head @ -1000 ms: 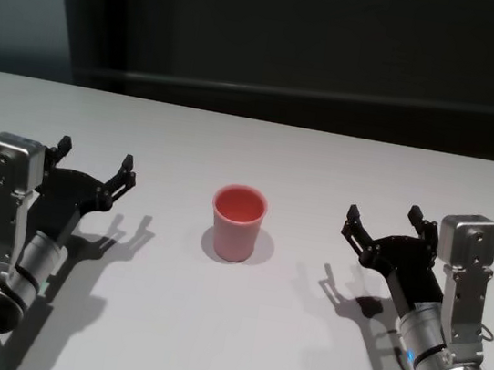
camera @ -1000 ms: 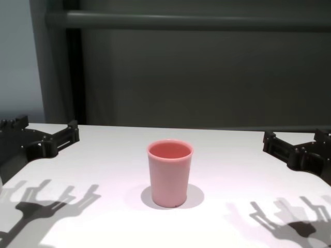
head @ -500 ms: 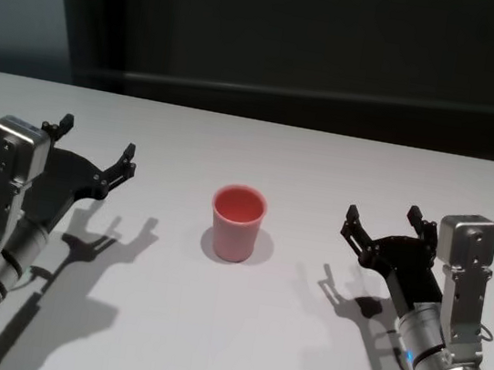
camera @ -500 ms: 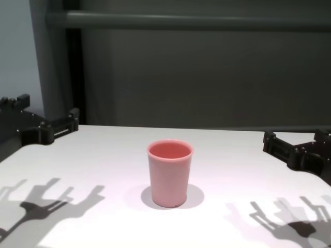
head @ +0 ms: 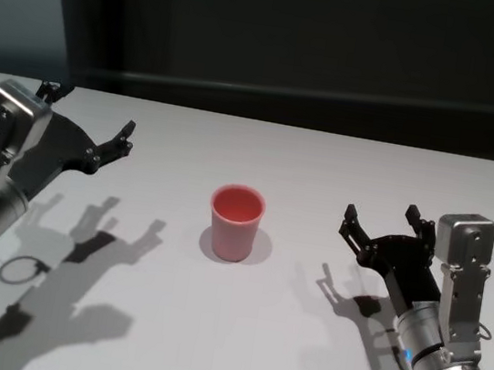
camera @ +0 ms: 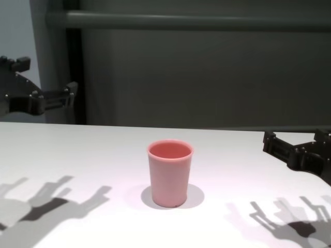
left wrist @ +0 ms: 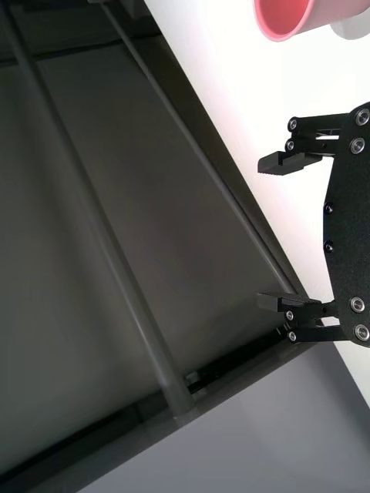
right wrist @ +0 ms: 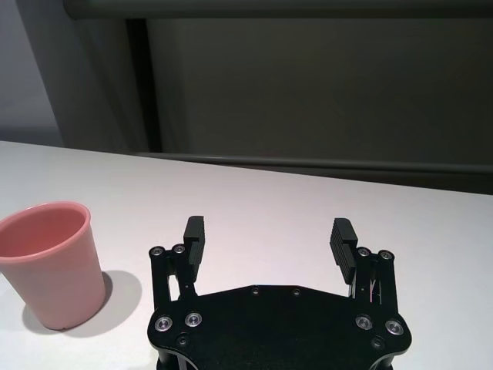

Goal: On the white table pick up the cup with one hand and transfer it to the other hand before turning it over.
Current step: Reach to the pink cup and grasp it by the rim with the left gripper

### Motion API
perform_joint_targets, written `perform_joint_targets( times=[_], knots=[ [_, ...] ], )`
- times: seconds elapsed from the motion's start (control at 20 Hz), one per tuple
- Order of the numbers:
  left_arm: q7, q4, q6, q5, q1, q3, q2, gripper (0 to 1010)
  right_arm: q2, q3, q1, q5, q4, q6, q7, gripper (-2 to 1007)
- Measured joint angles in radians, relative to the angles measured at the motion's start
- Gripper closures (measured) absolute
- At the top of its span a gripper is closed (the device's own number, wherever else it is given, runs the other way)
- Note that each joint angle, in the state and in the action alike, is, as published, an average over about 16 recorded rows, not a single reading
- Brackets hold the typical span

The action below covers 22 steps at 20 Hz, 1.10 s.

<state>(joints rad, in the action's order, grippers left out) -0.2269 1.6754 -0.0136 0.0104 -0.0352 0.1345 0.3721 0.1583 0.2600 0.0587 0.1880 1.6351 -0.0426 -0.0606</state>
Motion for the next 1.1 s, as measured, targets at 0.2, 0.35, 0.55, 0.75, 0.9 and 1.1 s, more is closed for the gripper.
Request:
perform_joint_targets(
  times=[0.2,0.35,0.55,0.75,0.9,1.1],
  knots=[
    [-0.054,0.029,0.019,0.024,-0.03,0.01,0.045,9,0.0,0.0,0.0,0.0,0.0,0.0,0.0,3],
    [-0.097,0.047,0.031,0.046,-0.059,0.025,0.082,9,0.0,0.0,0.0,0.0,0.0,0.0,0.0,3],
    [-0.154,0.066,0.045,0.08,-0.107,0.057,0.134,9,0.0,0.0,0.0,0.0,0.0,0.0,0.0,3],
    [-0.214,0.082,0.055,0.121,-0.163,0.101,0.189,9,0.0,0.0,0.0,0.0,0.0,0.0,0.0,3],
    [-0.261,0.09,0.06,0.152,-0.208,0.139,0.229,9,0.0,0.0,0.0,0.0,0.0,0.0,0.0,3],
    [-0.326,0.094,0.06,0.191,-0.272,0.193,0.275,9,0.0,0.0,0.0,0.0,0.0,0.0,0.0,3]
  ],
)
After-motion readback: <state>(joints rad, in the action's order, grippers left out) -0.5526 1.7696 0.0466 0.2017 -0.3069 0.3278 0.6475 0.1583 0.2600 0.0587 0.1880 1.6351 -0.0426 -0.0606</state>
